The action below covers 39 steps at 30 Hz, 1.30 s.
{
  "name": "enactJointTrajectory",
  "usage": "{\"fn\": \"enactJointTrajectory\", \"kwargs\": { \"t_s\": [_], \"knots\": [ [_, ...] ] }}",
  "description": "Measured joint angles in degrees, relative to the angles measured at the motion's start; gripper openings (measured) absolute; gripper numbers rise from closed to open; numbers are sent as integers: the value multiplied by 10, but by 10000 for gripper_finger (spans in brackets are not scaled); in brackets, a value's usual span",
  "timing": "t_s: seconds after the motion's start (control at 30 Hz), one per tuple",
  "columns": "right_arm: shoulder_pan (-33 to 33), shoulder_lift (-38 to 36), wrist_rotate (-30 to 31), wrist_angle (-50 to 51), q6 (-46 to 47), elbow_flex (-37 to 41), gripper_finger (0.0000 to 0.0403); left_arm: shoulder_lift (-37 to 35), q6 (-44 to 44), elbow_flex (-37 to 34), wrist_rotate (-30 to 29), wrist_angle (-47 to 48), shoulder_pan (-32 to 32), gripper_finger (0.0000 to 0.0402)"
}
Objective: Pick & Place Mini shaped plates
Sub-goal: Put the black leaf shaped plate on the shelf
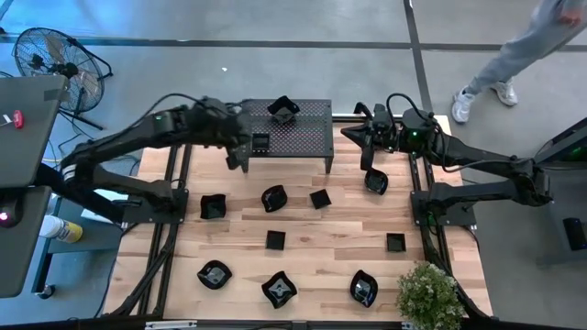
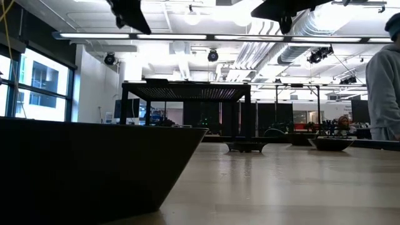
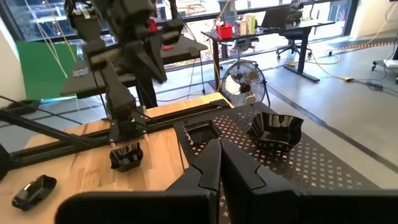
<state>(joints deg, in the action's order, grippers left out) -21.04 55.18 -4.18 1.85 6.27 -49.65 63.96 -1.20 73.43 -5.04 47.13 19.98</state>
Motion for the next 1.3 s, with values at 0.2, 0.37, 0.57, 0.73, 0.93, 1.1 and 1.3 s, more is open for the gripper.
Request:
{"fn": "enactJointTrajectory", "kwargs": {
  "t_s": [0.2,0.37,0.57,0.73,0.93,1.1,1.3],
  "knots": [
    [2,0,25,58,26,-23,0,-45,0,-9,6,-16,20,2],
    [22,0,60,155,48,-66,0,-113,33,-129,65,-144,41,1],
    [83,4,62,217,123,-65,0,-205,125,-325,101,-348,52,1],
    [175,9,16,308,215,-54,0,-273,171,-412,95,-425,52,1],
    [323,63,-32,396,278,-53,12,-324,167,-432,55,-416,52,1],
    [405,167,-127,384,207,-53,60,-331,151,-432,41,-405,52,1],
    [440,292,-220,346,95,-53,118,-331,150,-432,42,-388,52,1]
  ]
}}
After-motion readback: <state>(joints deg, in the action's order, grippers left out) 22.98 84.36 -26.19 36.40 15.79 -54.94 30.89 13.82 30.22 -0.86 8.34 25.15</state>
